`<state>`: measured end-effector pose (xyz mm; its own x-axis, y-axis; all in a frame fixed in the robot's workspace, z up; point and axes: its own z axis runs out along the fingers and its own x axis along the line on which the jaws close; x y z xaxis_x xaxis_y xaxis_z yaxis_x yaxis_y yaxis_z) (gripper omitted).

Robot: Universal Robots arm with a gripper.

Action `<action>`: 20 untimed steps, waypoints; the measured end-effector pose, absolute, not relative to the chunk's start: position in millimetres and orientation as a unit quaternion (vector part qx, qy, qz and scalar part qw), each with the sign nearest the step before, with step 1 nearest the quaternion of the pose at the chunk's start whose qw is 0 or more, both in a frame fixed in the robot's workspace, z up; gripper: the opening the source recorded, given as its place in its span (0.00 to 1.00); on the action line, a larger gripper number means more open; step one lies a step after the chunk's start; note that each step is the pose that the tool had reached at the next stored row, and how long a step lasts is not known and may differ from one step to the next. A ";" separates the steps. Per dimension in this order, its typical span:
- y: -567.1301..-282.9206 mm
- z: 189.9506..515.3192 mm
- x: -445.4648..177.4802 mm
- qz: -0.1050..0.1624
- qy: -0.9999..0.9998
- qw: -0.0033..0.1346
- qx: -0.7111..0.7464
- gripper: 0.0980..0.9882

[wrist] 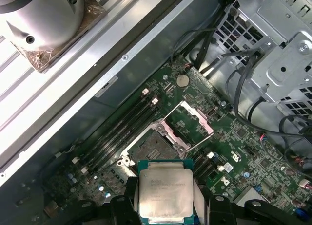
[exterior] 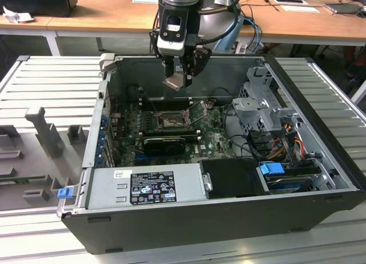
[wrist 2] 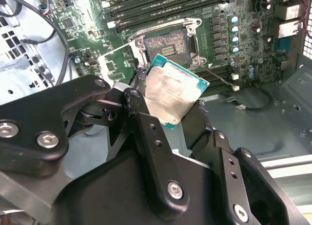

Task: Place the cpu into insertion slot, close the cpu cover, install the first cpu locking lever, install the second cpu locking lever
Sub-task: 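Place the cpu into insertion slot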

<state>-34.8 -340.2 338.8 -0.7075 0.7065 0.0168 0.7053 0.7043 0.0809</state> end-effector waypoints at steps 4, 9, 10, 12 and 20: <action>-340.3 338.6 -34.8 0.041 0.920 0.008 0.389 0.49; -340.3 338.6 -34.8 0.041 0.918 0.008 0.395 0.49; -340.2 338.5 -34.8 0.041 0.917 0.008 0.396 0.49; -340.3 338.5 -34.8 0.041 0.916 0.008 0.399 0.49; -340.3 338.3 -34.8 0.040 0.907 0.009 0.418 0.49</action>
